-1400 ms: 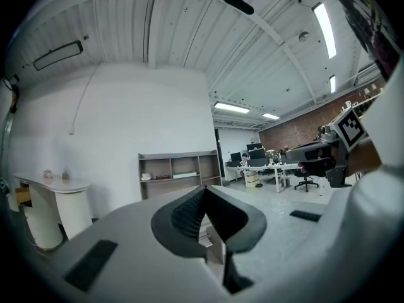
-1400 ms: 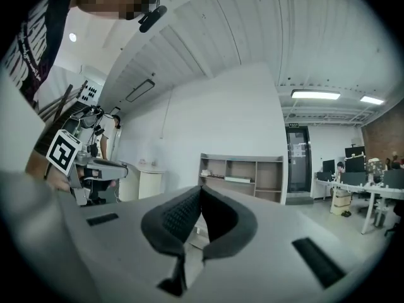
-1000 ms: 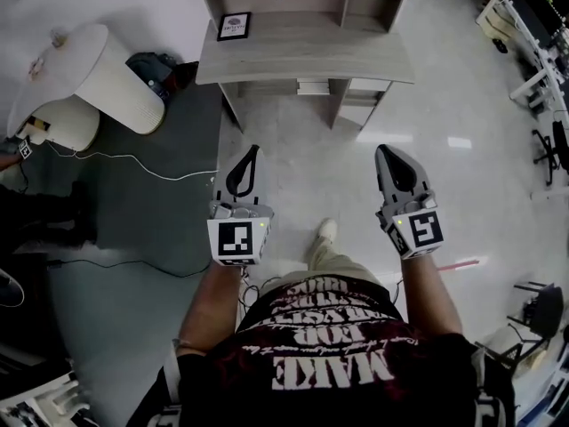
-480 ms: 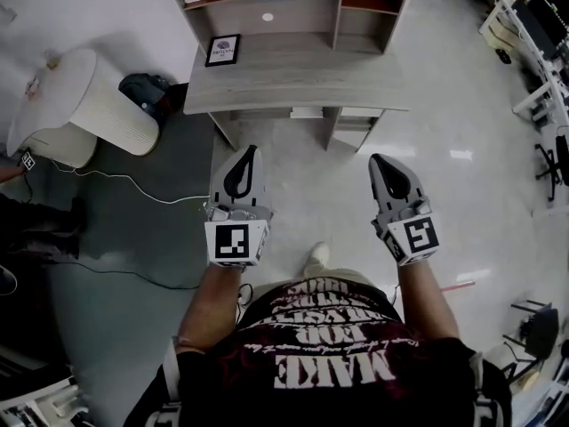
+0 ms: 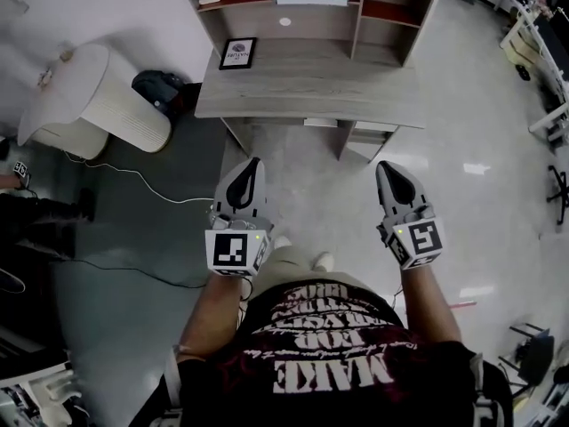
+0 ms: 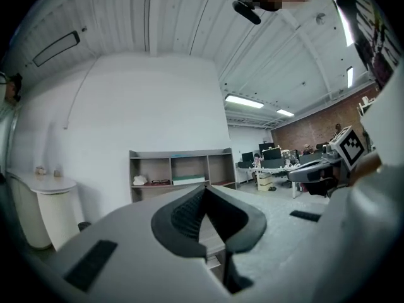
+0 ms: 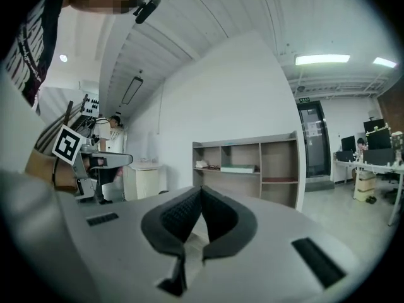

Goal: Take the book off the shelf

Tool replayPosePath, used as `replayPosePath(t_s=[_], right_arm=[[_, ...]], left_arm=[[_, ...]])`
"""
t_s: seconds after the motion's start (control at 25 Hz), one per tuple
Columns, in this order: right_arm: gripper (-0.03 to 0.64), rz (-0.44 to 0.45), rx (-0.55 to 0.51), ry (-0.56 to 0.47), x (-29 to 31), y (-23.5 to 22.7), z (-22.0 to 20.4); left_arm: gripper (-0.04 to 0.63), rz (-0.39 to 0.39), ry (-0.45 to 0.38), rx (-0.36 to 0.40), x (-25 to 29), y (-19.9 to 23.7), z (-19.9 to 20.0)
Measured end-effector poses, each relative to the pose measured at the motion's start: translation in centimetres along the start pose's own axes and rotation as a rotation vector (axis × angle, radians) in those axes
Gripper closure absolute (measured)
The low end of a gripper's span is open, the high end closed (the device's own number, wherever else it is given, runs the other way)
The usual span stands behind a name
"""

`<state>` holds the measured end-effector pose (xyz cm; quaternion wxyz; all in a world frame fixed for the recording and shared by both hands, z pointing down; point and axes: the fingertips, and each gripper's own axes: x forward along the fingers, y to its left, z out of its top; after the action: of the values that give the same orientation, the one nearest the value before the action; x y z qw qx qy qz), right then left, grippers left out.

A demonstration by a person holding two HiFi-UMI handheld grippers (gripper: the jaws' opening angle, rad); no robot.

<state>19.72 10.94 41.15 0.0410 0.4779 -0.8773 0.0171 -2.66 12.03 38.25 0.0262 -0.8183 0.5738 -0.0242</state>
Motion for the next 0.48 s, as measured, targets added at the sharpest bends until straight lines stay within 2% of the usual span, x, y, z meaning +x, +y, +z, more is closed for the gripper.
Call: replayPosePath(t_s=[0.2, 0.48], right_arm=[[0.613, 0.042, -0.011, -0.008, 2.6, 0.8, 0.3], [0.614, 0.023, 0.002, -0.005, 6.8, -0.9, 0.9]], left_arm=[[0.597, 0.006, 0.039, 0.064, 1.8, 1.8, -1.3], [0.597, -0.044, 0.014, 0.051, 6.8, 3.4, -0.2]])
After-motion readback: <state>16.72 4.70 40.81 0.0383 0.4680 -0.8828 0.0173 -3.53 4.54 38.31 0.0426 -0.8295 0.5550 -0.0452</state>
